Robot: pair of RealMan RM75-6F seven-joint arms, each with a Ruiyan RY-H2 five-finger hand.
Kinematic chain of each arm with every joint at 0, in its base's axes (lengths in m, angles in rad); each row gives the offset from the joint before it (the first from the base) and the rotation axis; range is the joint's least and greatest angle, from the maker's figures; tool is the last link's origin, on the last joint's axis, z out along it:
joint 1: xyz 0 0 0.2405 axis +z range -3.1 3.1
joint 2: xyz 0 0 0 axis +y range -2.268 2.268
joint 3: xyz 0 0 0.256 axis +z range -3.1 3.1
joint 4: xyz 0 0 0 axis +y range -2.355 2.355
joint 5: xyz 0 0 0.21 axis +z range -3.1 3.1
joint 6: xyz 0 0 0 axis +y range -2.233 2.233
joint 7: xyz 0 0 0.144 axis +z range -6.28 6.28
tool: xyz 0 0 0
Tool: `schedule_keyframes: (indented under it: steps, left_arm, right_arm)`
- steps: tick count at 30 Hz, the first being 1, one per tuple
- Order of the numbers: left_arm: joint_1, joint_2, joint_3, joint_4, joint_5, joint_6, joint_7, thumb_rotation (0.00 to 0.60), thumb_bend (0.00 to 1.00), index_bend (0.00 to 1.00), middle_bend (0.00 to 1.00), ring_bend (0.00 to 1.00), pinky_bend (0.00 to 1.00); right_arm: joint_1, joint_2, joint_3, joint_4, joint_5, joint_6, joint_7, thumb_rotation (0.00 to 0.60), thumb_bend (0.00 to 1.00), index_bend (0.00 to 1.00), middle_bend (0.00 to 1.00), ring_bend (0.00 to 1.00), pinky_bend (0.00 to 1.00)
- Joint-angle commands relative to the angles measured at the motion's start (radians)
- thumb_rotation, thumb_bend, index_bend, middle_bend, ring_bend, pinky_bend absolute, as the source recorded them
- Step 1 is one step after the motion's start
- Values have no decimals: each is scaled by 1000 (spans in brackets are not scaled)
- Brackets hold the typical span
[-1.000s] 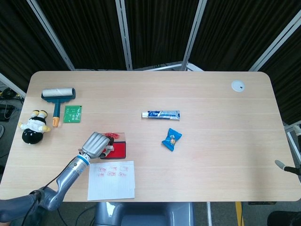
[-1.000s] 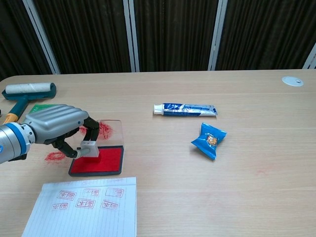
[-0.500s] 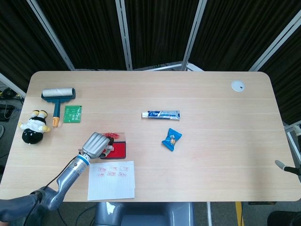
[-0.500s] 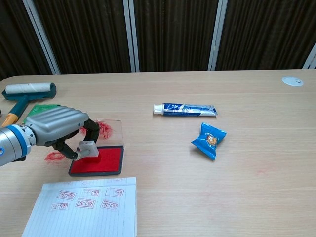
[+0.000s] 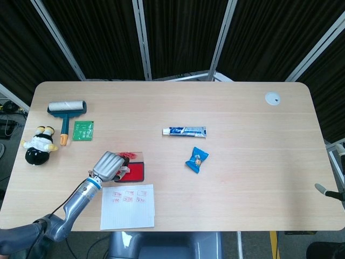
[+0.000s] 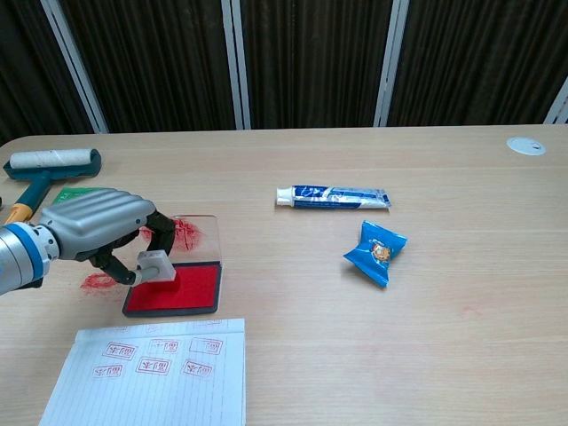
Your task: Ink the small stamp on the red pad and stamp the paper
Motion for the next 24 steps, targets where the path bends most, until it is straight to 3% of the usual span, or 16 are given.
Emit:
schedule_keyframes:
  steps: [1,8,13,24]
  left_arm:
    - [2,37,-7,-56,11,21,-19,600,475,567,546,864,851]
    - [12,133,-1,-190,58,71,-38,600,475,570,549,864,850]
    - [33,205,39,-281,119,112,-26,600,476,572,551,864,851]
    - [57,189,143,-333,249,128,28,600,474,578,554,863,850]
  right_arm:
    - [0,0,0,-1,0,0,-1,600,0,0,0,0,0]
    - [-1,0,-1,-5,-4,3,-4,600,0,0,0,0,0]
    - [-4,3,-2,-12,-13,12,-3,600,0,0,0,0,0]
    - [-14,12,-6,-24,-31,32,6,600,0,0,0,0,0]
